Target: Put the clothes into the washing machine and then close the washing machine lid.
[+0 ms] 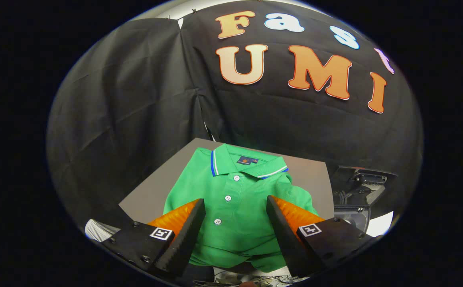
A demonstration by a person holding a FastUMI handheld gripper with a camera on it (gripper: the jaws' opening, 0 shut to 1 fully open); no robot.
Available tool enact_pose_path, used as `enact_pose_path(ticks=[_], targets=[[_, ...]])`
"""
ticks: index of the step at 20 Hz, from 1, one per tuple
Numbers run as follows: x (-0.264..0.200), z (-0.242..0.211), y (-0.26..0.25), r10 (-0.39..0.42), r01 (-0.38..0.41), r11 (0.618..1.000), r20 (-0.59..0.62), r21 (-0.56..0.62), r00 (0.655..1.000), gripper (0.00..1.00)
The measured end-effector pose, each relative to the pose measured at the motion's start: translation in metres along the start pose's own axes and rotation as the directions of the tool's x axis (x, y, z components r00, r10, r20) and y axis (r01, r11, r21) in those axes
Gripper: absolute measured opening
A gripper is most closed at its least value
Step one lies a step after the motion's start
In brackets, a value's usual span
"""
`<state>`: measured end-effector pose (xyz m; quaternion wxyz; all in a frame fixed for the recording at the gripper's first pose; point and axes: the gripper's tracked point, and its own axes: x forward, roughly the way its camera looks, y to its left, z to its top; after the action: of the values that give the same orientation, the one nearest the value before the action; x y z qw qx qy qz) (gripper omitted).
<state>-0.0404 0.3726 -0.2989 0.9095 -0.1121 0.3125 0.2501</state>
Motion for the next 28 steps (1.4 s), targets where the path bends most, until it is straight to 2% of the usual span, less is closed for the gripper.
enact_pose_path(ticks=[4, 9, 11, 14, 15, 19, 21, 22, 23, 25, 28], targets=[[0.014, -0.017, -0.006, -0.036, 0.035, 0.999, -0.053, -0.019, 0.998, 0.97], [0.019, -0.021, -0.002, -0.077, 0.072, 0.988, -0.032, -0.135, 0.997, 0.95], [0.02, -0.022, -0.001, -0.052, 0.047, 0.99, -0.036, -0.135, 0.998, 0.89], [0.02, -0.023, -0.006, -0.021, 0.016, 0.994, -0.047, -0.111, 0.999, 0.69], [0.018, -0.022, -0.008, -0.017, 0.011, 0.993, -0.051, -0.114, 0.999, 0.69], [0.015, -0.022, -0.01, 0.008, -0.014, 0.993, -0.051, -0.117, 0.999, 0.53], [0.014, -0.022, -0.013, 0.015, -0.019, 0.995, -0.042, -0.101, 0.999, 0.33], [0.014, -0.019, -0.014, 0.026, -0.029, 0.995, -0.027, -0.1, 0.999, 0.32], [0.009, -0.021, -0.015, 0.033, -0.038, 0.992, -0.037, -0.117, 0.999, 0.27], [0.005, -0.017, -0.02, 0.039, -0.041, 0.992, -0.022, -0.123, 0.999, 0.26], [-0.002, -0.014, -0.025, 0.039, -0.039, 0.994, 0.001, -0.106, 0.999, 0.17]])
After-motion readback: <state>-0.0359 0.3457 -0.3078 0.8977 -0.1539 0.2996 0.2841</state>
